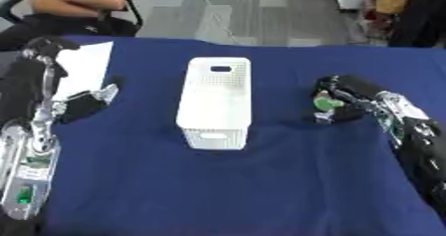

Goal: Pick up objects on the table and place them in the box.

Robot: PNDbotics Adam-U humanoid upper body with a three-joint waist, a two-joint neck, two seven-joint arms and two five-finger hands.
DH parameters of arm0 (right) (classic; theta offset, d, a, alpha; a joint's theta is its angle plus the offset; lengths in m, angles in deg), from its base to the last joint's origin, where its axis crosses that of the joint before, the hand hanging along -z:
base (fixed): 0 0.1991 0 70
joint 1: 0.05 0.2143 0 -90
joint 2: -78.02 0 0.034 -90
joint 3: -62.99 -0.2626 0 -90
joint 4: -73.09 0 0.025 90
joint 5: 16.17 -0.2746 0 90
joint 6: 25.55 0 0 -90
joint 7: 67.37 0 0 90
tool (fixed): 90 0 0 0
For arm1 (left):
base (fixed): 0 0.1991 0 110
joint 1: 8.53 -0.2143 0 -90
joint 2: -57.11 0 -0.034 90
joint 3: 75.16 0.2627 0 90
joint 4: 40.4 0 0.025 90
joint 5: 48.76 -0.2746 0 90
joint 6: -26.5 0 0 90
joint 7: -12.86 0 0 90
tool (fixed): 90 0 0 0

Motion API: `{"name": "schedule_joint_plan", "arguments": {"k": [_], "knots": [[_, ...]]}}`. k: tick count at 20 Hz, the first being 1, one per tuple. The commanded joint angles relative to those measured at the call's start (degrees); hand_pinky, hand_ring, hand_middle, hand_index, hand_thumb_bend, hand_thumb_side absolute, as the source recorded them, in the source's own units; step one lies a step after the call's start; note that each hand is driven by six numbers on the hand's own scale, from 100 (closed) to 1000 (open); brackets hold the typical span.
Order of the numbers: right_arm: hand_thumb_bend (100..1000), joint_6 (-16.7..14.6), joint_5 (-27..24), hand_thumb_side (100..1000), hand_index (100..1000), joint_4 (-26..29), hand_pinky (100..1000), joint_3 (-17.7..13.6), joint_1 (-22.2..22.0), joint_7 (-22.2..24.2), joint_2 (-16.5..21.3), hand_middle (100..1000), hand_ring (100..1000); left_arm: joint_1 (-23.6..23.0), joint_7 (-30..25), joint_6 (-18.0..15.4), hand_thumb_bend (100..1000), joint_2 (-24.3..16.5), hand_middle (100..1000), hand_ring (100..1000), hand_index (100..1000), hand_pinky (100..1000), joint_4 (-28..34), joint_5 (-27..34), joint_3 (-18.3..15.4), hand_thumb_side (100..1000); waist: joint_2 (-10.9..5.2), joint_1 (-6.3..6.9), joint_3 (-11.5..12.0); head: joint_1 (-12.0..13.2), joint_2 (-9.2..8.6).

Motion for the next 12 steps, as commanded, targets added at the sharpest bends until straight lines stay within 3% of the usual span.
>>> {"name": "schedule_joint_plan", "arguments": {"k": [1,12], "knots": [[666,0.37,-0.26,1000,763,0.14,369,-0.57,1.23,0.27,0.66,737,596,0.86,-0.01,-0.24,512,-0.55,684,454,730,100,1.11,0.5,0.0,448,-0.35,0.17,0.06,-0.15,0.03],[672,1.99,-1.25,1000,770,-0.09,372,-1.8,1.44,1.33,1.34,743,600,0.93,-0.23,-0.34,510,-0.48,686,455,730,100,1.17,0.62,-0.03,447,-0.22,0.36,0.06,-0.35,0.03]]}}
